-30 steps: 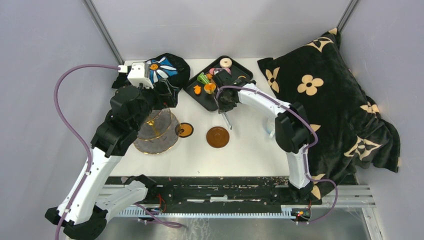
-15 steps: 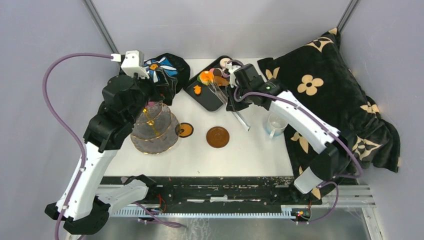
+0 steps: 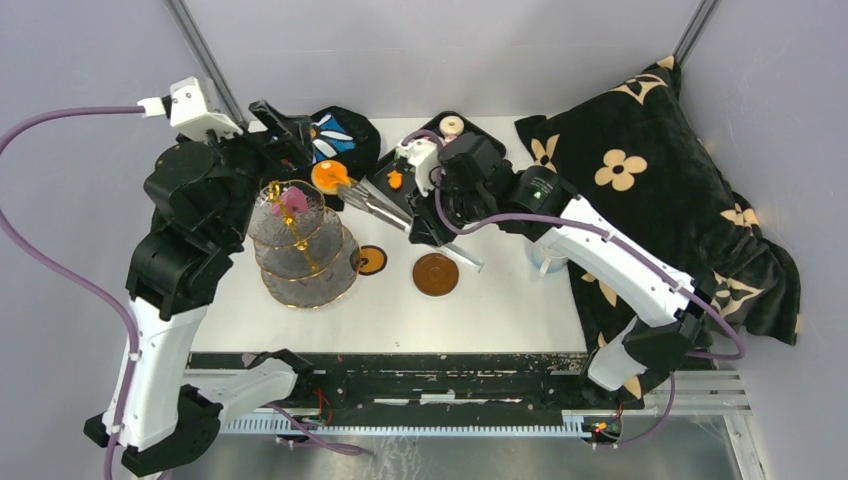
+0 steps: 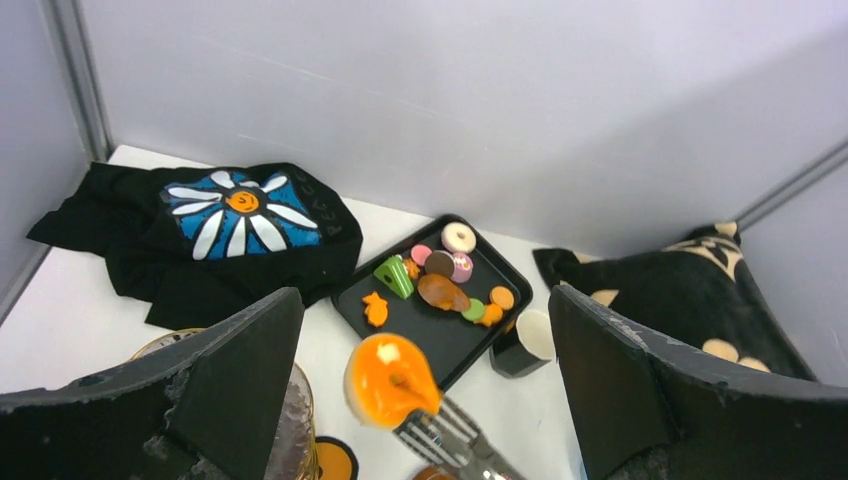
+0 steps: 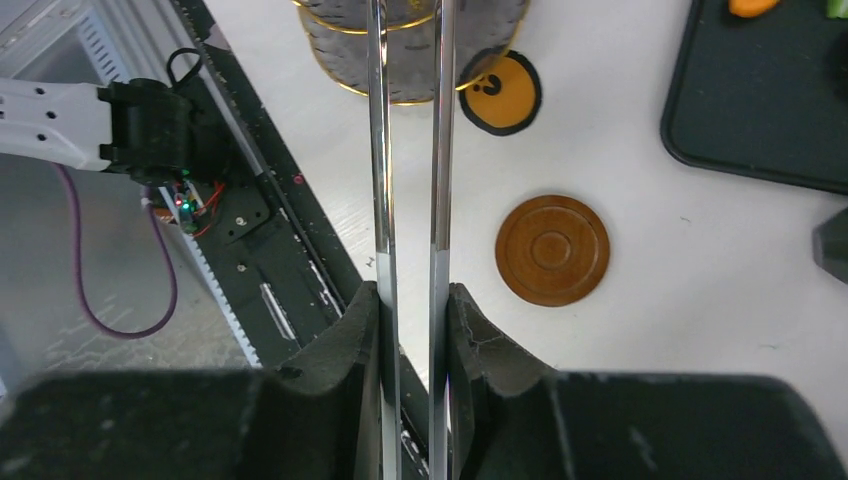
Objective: Serve the afternoon tea
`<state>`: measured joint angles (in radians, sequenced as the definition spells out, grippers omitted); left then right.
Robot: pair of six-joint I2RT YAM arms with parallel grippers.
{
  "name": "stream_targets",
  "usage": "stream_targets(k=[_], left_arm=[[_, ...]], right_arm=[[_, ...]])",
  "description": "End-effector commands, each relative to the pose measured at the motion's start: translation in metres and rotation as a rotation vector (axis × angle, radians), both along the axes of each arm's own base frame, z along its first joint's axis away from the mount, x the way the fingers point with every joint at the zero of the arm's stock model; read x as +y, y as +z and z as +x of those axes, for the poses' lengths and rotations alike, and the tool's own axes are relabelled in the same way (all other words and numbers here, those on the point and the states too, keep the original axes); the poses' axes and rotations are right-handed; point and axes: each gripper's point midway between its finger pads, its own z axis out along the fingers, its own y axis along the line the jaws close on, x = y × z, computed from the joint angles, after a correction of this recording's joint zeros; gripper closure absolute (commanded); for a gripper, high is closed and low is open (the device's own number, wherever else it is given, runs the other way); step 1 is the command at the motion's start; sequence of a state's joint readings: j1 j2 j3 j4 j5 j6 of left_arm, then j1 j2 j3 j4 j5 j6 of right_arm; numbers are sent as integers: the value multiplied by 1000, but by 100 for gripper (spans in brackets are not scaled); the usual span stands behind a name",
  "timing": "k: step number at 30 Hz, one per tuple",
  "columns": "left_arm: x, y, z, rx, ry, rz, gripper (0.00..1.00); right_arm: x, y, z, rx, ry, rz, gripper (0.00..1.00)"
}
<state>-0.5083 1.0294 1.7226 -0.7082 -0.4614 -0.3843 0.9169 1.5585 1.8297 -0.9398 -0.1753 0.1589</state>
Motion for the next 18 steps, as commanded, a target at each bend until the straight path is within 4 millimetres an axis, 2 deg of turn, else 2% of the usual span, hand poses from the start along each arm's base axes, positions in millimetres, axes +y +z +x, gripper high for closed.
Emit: stream_targets(k=[1,4,9,18], left_arm=[[24,38,-15,-114,92,-127,1],[29,43,-21,-137,103,-139,1],[29,38,-22,-127,103,-133,1],[40,37,-26,-139,147,-131,1]], right_arm=[[32,29,-12,-43,99,94,99],[50,31,-23,-29,149,111,99],[71,28,-37,-8,213,106,99],[82,14,-47,18,252,62,99]])
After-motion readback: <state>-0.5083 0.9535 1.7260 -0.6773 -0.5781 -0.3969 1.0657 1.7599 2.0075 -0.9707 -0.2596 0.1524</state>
